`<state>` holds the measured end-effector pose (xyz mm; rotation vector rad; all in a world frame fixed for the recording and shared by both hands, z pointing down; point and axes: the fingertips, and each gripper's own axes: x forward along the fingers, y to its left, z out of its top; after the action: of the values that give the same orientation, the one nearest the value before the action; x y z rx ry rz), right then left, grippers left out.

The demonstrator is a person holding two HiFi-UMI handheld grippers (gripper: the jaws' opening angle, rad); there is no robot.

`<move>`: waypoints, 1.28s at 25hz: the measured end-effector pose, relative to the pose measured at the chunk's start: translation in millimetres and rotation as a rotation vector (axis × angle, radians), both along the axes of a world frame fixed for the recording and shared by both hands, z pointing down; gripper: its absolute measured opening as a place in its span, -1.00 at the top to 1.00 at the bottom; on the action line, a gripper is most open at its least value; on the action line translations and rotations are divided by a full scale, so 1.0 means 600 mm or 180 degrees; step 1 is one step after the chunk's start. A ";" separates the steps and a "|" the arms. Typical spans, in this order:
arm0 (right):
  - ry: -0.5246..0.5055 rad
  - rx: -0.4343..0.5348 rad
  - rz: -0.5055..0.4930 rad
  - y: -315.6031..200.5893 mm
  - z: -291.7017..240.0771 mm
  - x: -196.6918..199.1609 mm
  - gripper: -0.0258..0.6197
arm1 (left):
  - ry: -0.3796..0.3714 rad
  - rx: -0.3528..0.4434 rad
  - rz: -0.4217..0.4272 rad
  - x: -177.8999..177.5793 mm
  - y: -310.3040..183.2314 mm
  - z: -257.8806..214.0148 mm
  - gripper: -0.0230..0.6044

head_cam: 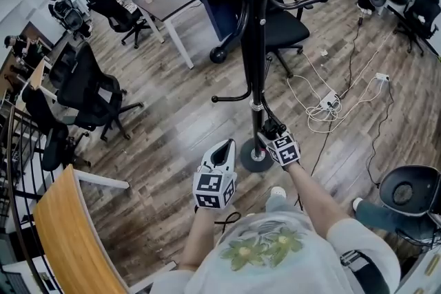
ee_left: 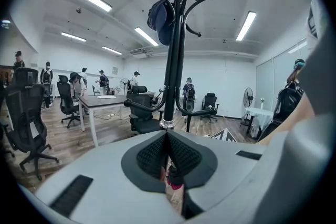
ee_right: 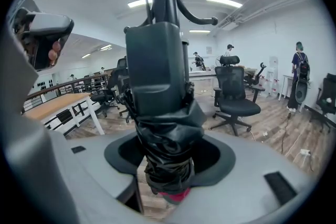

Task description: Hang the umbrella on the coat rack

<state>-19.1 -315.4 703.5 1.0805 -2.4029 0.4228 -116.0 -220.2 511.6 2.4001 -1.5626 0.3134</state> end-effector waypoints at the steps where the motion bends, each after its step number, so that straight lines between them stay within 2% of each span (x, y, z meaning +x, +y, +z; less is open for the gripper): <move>1: -0.0002 -0.0009 -0.0001 0.000 0.000 -0.001 0.17 | -0.0006 -0.0006 0.0006 0.002 0.000 0.000 0.91; 6: 0.0016 -0.0046 0.0088 -0.003 0.001 -0.001 0.15 | -0.0015 0.0000 0.0009 0.004 0.002 -0.003 0.91; 16: -0.0037 -0.0179 0.0218 0.000 0.015 0.005 -0.12 | -0.0004 0.0011 -0.0028 -0.004 0.004 -0.009 0.91; 19: -0.0126 -0.0200 0.0240 0.000 0.009 0.006 -0.12 | -0.0021 0.0000 0.0004 0.001 0.005 -0.006 0.91; 21: -0.0202 -0.0196 0.0256 0.002 0.002 0.008 -0.19 | -0.0033 -0.0005 0.0035 0.006 0.006 -0.003 0.91; 32: -0.0458 -0.0003 0.0344 0.027 -0.061 0.023 -0.19 | -0.0002 0.0015 0.0148 0.019 0.009 -0.004 0.91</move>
<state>-5.3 -299.4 667.0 1.2217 -2.4747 0.5554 -104.3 -215.1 509.1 2.4429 -1.5112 0.3199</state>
